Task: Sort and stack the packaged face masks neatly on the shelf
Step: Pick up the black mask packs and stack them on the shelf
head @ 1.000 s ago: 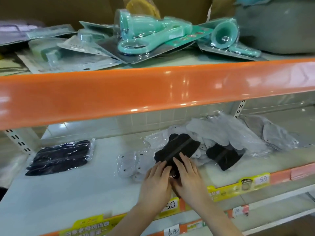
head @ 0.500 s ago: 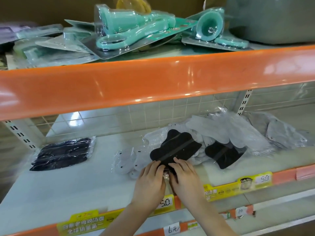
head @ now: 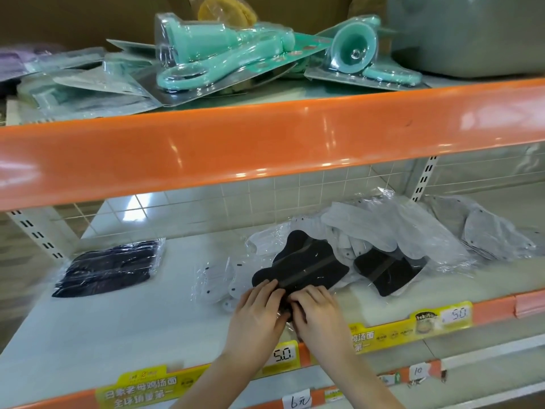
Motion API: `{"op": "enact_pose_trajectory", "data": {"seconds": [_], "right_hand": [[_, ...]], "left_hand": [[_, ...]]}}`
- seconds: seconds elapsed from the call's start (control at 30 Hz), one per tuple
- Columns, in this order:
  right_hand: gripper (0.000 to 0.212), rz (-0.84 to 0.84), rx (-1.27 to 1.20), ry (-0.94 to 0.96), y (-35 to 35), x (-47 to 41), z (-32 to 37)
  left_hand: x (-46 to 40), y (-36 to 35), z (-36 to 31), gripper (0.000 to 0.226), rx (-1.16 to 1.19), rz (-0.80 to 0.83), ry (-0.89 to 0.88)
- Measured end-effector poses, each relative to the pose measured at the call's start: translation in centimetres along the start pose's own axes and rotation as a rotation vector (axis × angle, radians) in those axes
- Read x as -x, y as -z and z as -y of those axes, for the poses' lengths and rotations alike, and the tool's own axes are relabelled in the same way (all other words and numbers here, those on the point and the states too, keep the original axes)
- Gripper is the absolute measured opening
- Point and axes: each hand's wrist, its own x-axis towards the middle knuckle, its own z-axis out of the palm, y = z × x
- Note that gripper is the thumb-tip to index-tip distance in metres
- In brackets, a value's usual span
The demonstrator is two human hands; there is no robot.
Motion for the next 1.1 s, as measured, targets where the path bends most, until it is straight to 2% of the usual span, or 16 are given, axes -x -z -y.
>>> {"op": "enact_pose_trajectory", "data": {"seconds": [0.1, 0.2, 0.27, 0.5, 0.6, 0.73, 0.9, 1.1], "right_hand": [[0.012, -0.016, 0.000, 0.031, 0.6, -0.3, 0.1], [0.031, -0.051, 0.036, 0.010, 1.4, -0.8, -0.2], [0.035, -0.082, 0.082, -0.013, 1.9, -1.3, -0.5], [0.024, -0.173, 0.166, -0.115, 2.5, -3.2, -0.8], [0.005, -0.224, 0.161, -0.071, 2.3, -3.9, 0.2], [0.022, -0.262, 0.082, -0.013, 1.5, -4.7, 2.5], [0.011, -0.260, 0.043, 0.062, -0.2, -5.5, 5.8], [0.018, -0.075, 0.097, 0.105, -2.8, -6.9, 9.5]], "left_hand": [[-0.1, 0.0, 0.3, 0.037, -0.029, -0.015, 0.006], [0.0, 0.4, 1.1, 0.030, 0.010, -0.120, -0.015], [0.0, 1.3, 1.8, 0.038, 0.033, -0.184, -0.015], [-0.1, 4.5, 4.1, 0.024, -0.032, -0.329, 0.045], [0.3, 4.8, 5.1, 0.022, -0.108, -0.319, 0.026], [0.5, 5.4, 6.2, 0.022, -0.152, -0.301, 0.040], [0.7, 7.3, 9.0, 0.022, -0.132, -0.378, 0.137], [1.3, 9.7, 12.9, 0.026, -0.126, -0.439, 0.161]]}}
